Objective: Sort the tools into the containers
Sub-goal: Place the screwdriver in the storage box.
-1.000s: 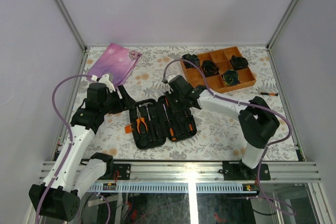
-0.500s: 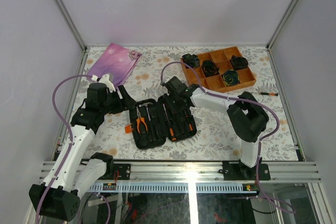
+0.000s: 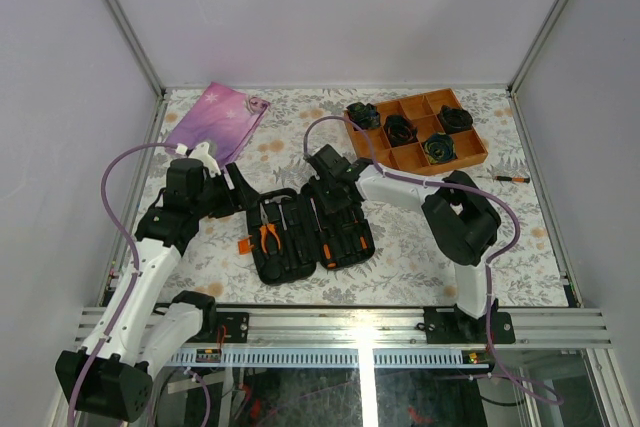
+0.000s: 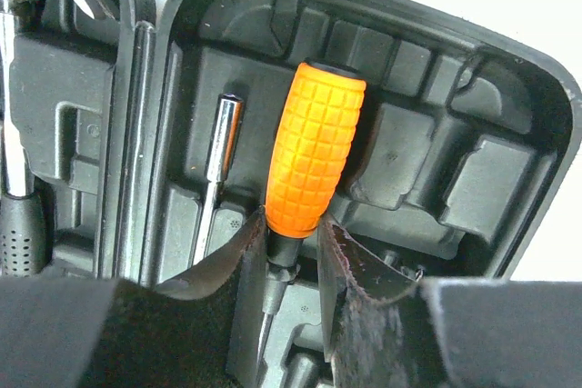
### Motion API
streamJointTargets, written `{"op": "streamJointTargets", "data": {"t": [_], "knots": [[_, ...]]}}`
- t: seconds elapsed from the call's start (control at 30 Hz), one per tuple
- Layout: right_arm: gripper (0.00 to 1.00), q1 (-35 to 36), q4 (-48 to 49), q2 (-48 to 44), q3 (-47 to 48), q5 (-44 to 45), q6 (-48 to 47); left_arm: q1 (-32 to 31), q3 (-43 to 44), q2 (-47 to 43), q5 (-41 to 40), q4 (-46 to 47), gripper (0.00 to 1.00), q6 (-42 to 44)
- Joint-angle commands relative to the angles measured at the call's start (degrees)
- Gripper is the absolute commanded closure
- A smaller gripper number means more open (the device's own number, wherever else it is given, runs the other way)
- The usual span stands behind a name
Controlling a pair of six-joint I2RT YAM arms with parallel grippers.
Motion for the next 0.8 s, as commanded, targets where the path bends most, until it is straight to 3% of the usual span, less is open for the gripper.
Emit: {"op": "streamJointTargets", "data": {"t": [0.0,0.43,0.77], "knots": [[0.66,0.3,0.4,-0.2,2.2,2.4,0.8,0.4,-0.5,-0.1,1.2,3.3,0.33,1.1],[0.54,0.4,0.5,-4.6,1.4,3.6,1.6,0.4,-0.5,0.2,1.4,3.5,0.33,1.2],[0.62,0.4,-0.9,-5.8,0.2,-0.1,2.0,0.4,-0.6,0.4,1.6,3.5,0.32,1.2]]}}
